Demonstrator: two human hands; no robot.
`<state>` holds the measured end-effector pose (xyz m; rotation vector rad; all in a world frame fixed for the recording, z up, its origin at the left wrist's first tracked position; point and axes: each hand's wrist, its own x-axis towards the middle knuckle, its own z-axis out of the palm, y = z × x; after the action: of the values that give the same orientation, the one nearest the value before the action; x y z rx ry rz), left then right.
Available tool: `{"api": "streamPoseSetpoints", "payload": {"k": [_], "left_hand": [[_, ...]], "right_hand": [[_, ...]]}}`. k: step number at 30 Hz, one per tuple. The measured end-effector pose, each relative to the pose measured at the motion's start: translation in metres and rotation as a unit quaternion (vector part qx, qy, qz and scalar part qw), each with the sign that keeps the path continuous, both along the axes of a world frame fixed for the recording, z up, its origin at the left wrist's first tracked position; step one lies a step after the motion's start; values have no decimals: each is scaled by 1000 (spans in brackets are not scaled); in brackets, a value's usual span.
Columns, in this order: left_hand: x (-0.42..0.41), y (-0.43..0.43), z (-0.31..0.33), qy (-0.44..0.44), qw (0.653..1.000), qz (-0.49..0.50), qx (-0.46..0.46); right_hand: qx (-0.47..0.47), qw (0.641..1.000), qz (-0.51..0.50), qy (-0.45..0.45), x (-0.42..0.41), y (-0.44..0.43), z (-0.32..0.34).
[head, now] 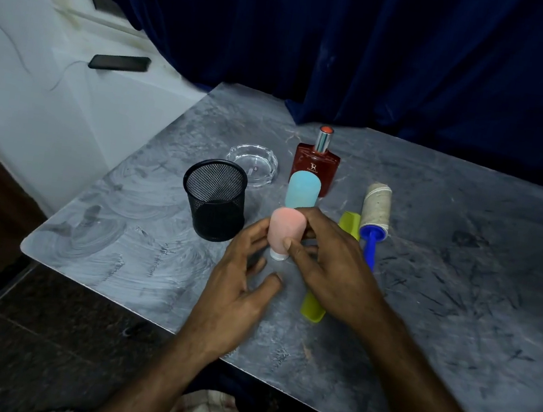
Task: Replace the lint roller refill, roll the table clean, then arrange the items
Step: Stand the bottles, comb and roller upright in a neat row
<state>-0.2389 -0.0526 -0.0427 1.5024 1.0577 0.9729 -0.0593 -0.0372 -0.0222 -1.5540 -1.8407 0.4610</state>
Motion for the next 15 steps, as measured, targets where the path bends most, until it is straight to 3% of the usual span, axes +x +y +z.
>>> {"api": "streamPoseSetpoints", "payload": {"k": [9, 15], "left_hand": [[-4, -5, 1, -22, 999, 21, 15], [-15, -29, 5, 20, 989, 23, 142]], "right_hand": [[-12, 999, -8, 45, 7, -4, 7], [73, 974, -204, 74, 41, -24, 19]]}}
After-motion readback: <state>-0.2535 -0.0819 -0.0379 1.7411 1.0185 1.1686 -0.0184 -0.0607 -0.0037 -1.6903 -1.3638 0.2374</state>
